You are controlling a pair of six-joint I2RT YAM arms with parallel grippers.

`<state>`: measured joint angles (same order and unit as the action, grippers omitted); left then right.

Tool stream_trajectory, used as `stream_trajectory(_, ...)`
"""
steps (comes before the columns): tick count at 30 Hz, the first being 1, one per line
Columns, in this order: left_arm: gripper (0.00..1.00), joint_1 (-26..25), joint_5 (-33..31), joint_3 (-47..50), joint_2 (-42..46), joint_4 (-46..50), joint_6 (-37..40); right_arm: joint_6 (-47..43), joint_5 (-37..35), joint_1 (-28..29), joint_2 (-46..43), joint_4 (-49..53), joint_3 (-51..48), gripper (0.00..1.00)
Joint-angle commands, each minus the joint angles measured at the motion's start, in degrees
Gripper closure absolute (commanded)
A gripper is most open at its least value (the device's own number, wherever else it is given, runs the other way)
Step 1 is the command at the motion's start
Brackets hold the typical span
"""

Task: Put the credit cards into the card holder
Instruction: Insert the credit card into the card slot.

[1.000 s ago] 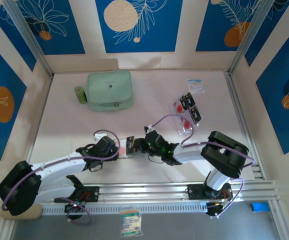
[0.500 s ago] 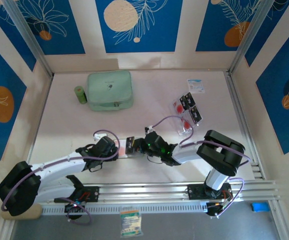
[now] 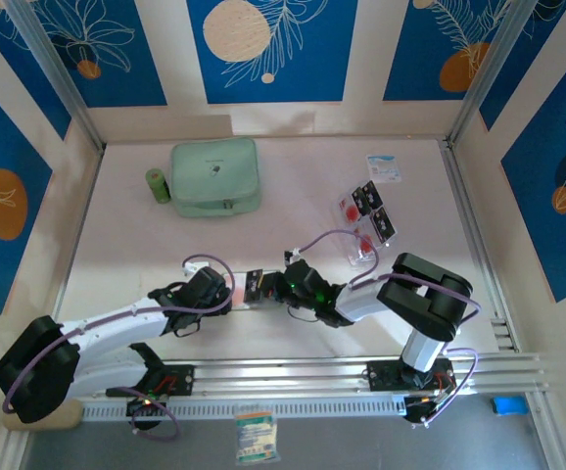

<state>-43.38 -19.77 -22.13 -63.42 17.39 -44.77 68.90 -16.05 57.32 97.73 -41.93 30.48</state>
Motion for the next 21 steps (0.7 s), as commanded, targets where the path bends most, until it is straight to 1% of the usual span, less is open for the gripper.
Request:
stream_trajectory(1,0.12,0.4,-0.8,0.2,0.8,1.6,-0.9,0.7,0.3,0.2,0.7,-2.5,-1.2,1.0)
stream_trajectory(21,0.12,0.4,-0.7,0.2,1.2,1.5,-0.9,1.6,2.6,0.2,3.4,-3.4,-1.3,1.0)
